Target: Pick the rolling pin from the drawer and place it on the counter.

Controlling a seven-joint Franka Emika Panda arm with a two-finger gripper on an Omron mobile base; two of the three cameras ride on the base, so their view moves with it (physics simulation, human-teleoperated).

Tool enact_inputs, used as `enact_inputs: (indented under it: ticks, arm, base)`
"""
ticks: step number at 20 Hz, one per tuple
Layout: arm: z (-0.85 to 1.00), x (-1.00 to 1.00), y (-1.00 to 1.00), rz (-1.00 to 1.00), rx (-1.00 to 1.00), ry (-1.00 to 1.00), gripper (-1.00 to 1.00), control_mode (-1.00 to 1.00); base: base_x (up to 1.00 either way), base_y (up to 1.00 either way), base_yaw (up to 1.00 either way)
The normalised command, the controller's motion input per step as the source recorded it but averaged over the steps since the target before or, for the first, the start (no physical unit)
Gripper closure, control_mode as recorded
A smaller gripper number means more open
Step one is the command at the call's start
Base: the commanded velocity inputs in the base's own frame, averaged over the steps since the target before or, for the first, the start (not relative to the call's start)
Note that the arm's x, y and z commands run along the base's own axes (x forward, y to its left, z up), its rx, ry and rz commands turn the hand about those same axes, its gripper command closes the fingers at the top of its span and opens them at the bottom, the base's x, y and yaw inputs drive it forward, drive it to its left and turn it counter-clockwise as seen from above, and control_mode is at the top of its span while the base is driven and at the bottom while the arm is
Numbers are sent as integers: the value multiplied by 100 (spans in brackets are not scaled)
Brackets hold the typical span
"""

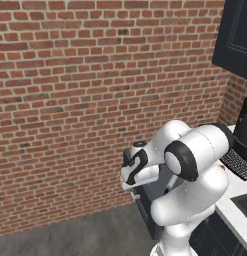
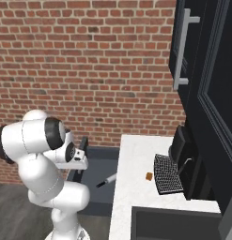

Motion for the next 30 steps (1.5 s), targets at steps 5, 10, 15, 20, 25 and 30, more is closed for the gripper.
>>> enact_inputs:
  ticks: [5, 10, 15, 20, 25, 30]
  arm:
    - [-68, -16, 59, 0, -4, 8, -100, -100]
    - [-29, -48, 100, 2, -18, 5, -100, -100]
    - [-21, -38, 100, 5, -25, 1, -100, -100]
    - [0, 1, 100, 7, -19, 2, -100, -100]
    - [89, 59, 43, -5, -17, 0, -100, -100]
    - [100, 81, -6, -27, -9, 0, -100, -100]
  base:
    - [0, 0, 0]
    - [0, 0, 0]
    - [0, 0, 0]
    - [0, 0, 0]
    - [0, 0, 0]
    - [0, 0, 0]
